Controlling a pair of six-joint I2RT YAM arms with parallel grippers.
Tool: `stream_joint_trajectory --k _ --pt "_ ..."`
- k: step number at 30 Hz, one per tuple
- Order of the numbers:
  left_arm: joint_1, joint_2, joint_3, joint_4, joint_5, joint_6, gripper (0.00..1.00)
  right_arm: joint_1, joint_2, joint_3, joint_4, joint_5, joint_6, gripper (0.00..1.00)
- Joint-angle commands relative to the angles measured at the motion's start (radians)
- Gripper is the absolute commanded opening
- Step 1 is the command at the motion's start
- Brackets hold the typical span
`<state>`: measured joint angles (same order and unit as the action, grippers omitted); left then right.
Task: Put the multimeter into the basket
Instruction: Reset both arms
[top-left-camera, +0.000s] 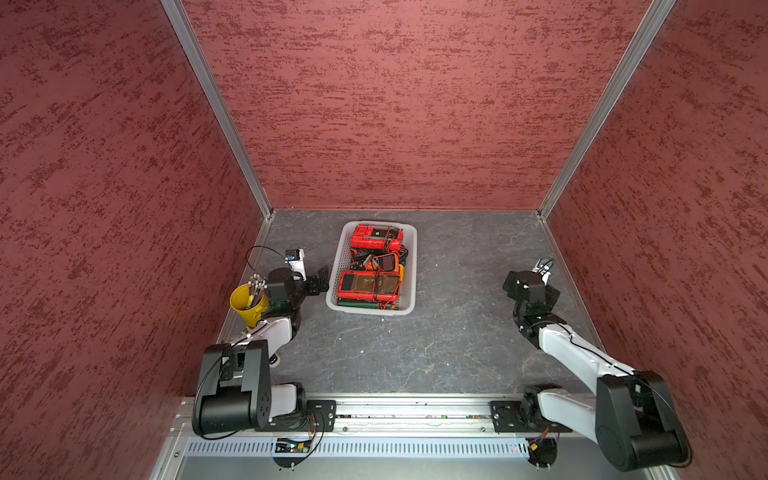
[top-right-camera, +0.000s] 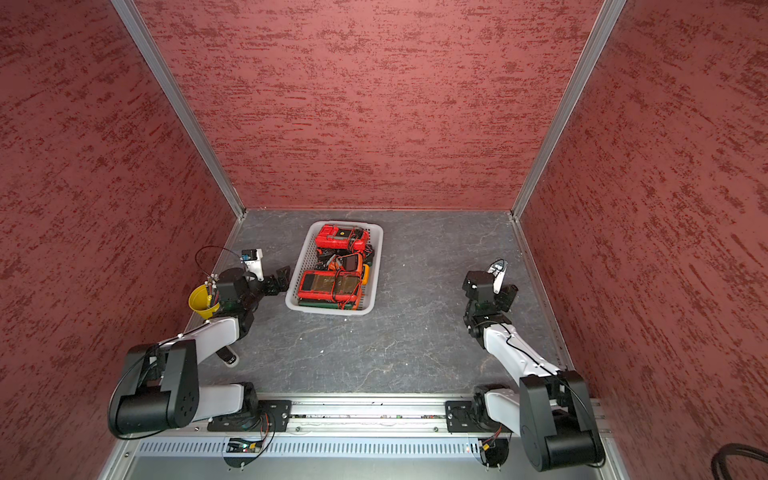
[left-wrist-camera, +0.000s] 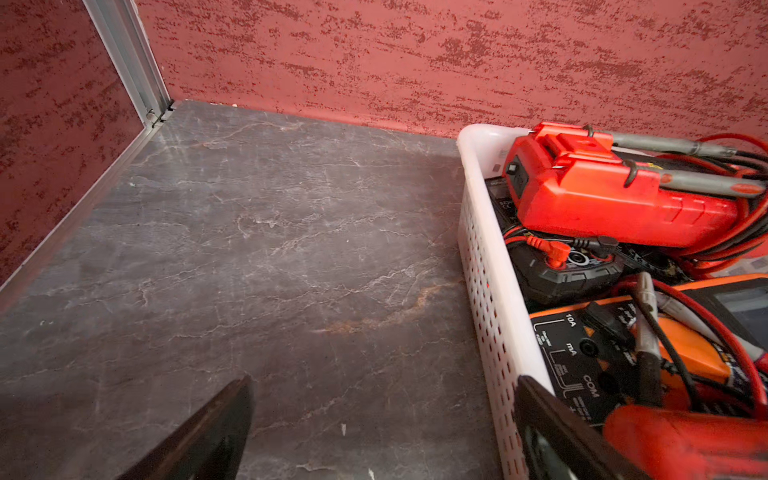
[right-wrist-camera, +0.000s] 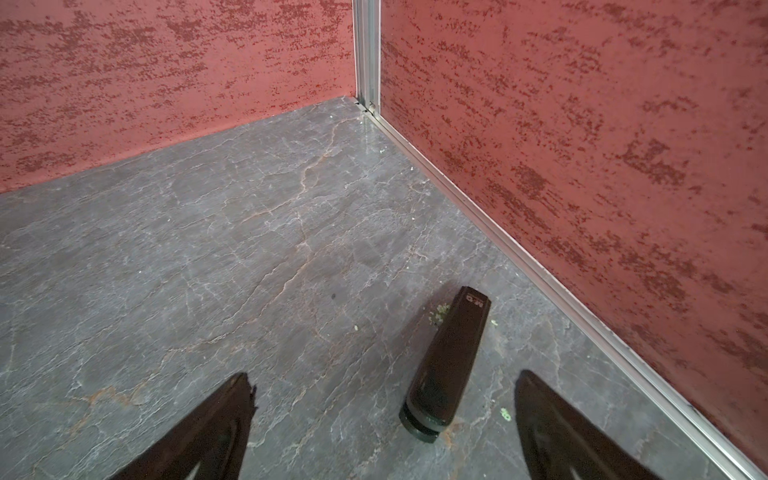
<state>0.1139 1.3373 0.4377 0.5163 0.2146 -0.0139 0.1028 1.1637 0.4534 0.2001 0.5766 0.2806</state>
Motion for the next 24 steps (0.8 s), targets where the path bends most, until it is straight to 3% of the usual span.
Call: stream_joint_trajectory --k 1,7,12,18,24 --pt "0.002 0.042 0.023 0.101 -0.004 -0.006 1.0 -0.004 -0.007 -0.017 0.103 -0.038 -0.021 0.99" --pt "-0.019 0.151 0.013 0.214 0.015 0.015 1.0 -0.005 -0.01 -0.059 0.227 -0.048 -0.071 0.99" --pt "-0.031 0.162 0.021 0.21 -0.003 0.025 1.0 -0.003 -0.012 -0.114 0.361 -0.06 -0.101 0.99" --pt "-0.045 0.162 0.035 0.18 -0.076 0.016 1.0 -0.004 0.117 -0.136 0.552 -0.081 -0.18 0.99" --pt "-0.054 0.161 0.027 0.193 -0.092 0.02 1.0 -0.005 0.271 -0.165 0.815 -0.225 -0.271 0.99"
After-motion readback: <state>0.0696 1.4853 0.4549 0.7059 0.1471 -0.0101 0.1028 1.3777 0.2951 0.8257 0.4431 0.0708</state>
